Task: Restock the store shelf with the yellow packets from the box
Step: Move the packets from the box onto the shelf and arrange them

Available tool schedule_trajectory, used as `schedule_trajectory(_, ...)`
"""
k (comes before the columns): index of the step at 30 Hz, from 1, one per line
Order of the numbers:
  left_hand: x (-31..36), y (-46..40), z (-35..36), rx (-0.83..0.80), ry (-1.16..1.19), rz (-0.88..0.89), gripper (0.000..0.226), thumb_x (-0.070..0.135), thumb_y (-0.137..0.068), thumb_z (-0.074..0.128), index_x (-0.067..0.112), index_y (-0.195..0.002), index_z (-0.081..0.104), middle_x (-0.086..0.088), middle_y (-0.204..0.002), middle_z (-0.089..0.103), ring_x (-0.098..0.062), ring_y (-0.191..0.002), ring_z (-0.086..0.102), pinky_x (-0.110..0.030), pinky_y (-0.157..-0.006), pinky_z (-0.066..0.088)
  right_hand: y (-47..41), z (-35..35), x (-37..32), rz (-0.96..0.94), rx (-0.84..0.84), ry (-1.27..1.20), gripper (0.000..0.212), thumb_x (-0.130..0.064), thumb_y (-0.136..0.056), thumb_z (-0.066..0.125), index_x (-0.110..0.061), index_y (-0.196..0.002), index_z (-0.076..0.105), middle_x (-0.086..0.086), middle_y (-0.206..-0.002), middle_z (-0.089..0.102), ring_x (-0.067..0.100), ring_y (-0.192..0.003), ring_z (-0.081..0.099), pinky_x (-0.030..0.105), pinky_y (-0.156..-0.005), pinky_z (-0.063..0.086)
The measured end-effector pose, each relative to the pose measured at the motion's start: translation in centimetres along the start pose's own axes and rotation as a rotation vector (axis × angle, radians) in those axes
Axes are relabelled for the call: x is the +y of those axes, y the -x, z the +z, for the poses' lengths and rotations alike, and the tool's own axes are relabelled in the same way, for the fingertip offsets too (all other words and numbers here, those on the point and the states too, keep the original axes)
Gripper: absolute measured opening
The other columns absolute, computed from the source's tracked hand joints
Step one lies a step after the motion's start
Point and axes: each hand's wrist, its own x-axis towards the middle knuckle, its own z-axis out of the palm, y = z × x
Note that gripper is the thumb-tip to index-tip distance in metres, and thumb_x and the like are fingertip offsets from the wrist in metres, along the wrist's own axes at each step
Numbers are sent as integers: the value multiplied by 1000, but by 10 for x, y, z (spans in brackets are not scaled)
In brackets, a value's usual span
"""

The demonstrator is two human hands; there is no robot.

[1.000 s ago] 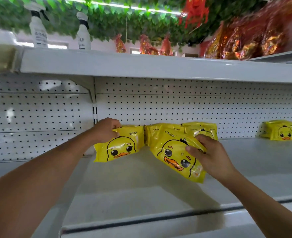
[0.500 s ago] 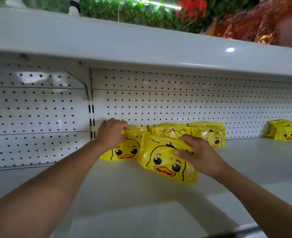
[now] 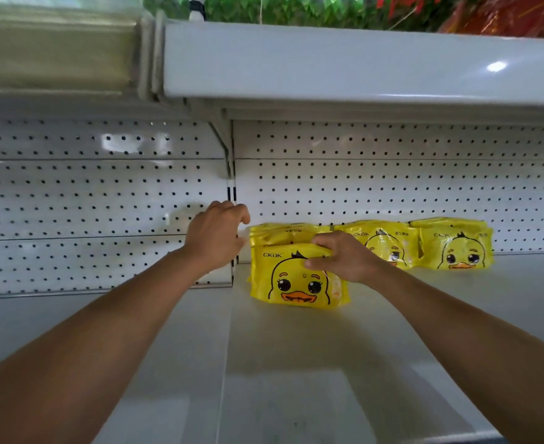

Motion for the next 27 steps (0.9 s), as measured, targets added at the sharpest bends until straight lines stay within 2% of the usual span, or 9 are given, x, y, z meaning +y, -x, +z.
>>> schedule_trajectory(2, 3, 5, -3, -20, -14, 21, 32, 17, -85, 61, 21, -117, 54, 1, -119, 56, -19, -114, 46, -32, -83, 41, -3, 4, 1, 42, 73, 91, 15, -29, -77, 74, -20, -81, 63, -6, -76, 58, 12, -77, 55, 26, -74, 39)
schedule_trajectory(4, 8, 8, -4, -25, -15, 40, 33, 15, -86, 60, 21, -118, 53, 1, -119, 56, -18, -113, 47, -32, -83, 42, -4, 7, -2, 72, 184, 361, 41, -40, -72, 75, -21, -105, 61, -5, -92, 55, 16, -93, 50, 33, -86, 37)
schedule_trajectory(6, 15, 9, -5, -28, -11, 65, 34, 14, -86, 60, 21, -118, 53, 1, -119, 57, -19, -113, 46, -32, -83, 42, -2, 10, -9, 99, 273, 607, 67, -47, -69, 74, -24, -126, 48, 1, -114, 50, 20, -111, 45, 36, -94, 33)
schedule_trajectory(8, 25, 10, -5, -32, -12, 99, 35, 16, -86, 61, 21, -120, 53, 1, -119, 56, -19, -114, 46, -31, -81, 40, 6, 8, -16, 131, 312, 616, 77, -42, -70, 74, -23, -135, 37, 6, -125, 43, 24, -120, 39, 37, -98, 33)
schedule_trajectory(12, 51, 10, -4, -30, 3, 150, 37, 20, -85, 63, 21, -121, 52, 1, -119, 57, -19, -115, 47, -32, -82, 42, 40, -9, -17, 173, 306, 489, 71, -31, -75, 72, -17, -135, 36, 8, -130, 39, 26, -123, 35, 36, -100, 35)
schedule_trajectory(17, 106, 16, 0, -65, 49, 190, 37, 20, -85, 62, 21, -121, 52, 0, -119, 57, -20, -115, 46, -34, -85, 44, 105, -43, -10, 223, 241, 487, 77, -35, -78, 69, -17, -141, 30, 4, -139, 33, 24, -129, 28, 36, -107, 31)
schedule_trajectory(27, 304, 81, 0, -154, 147, 361, 39, 23, -84, 62, 22, -121, 49, 1, -126, 53, -21, -121, 43, -33, -92, 41, 299, -115, 32, 380, 295, 470, 75, -36, -79, 69, -16, -141, 31, 5, -141, 34, 25, -128, 29, 35, -108, 29)
